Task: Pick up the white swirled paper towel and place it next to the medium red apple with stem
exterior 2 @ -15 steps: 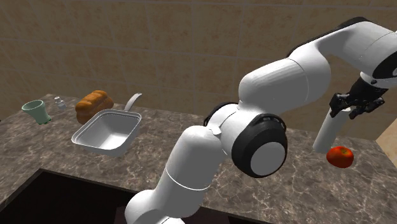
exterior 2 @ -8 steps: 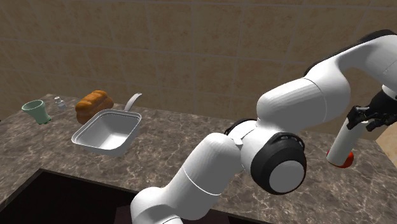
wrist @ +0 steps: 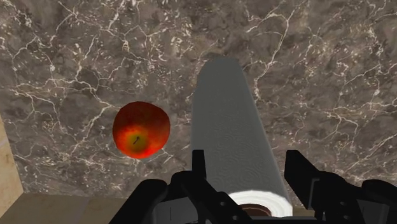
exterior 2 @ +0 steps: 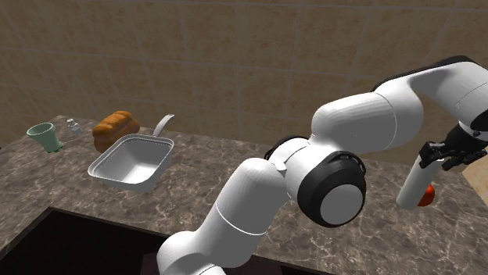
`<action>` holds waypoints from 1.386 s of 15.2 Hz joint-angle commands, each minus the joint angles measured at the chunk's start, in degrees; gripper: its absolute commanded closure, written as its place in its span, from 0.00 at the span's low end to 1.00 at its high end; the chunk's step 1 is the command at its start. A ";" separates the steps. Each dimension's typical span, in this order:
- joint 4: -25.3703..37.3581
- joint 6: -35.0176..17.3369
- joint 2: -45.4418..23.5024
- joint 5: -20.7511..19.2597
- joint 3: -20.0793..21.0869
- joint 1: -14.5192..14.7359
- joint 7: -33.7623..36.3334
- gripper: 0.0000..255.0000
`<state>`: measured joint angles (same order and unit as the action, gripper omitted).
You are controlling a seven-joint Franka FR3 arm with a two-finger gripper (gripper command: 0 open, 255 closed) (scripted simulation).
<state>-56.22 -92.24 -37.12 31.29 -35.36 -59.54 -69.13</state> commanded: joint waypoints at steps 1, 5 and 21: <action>-2.94 -2.05 0.69 -0.22 -0.20 0.94 -0.63 1.00; -7.40 -5.48 1.39 -0.35 -0.34 2.27 -1.61 1.00; -18.89 -16.26 1.08 0.80 0.15 4.83 -4.90 1.00</action>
<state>-74.76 -108.14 -36.03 32.03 -35.23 -54.76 -73.90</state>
